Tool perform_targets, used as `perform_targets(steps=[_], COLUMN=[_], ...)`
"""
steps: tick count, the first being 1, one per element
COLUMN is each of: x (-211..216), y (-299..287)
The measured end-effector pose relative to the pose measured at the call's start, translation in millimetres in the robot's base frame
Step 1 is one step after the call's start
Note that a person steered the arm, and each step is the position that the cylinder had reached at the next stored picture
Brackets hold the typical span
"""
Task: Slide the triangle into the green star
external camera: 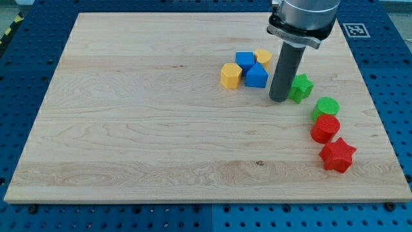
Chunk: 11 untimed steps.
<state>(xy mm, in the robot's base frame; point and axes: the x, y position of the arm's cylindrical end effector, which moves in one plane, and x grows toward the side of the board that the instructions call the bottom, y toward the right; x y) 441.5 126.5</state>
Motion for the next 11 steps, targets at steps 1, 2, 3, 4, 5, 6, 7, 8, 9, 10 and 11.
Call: perform_targets(steps=[1, 2, 3, 4, 5, 6, 7, 8, 9, 10, 11], x=[0, 0, 0, 0, 0, -13, -32, -45, -63, -62, -48], y=[3, 21, 37, 11, -55, -67, -64, -64, -52, -33, -16])
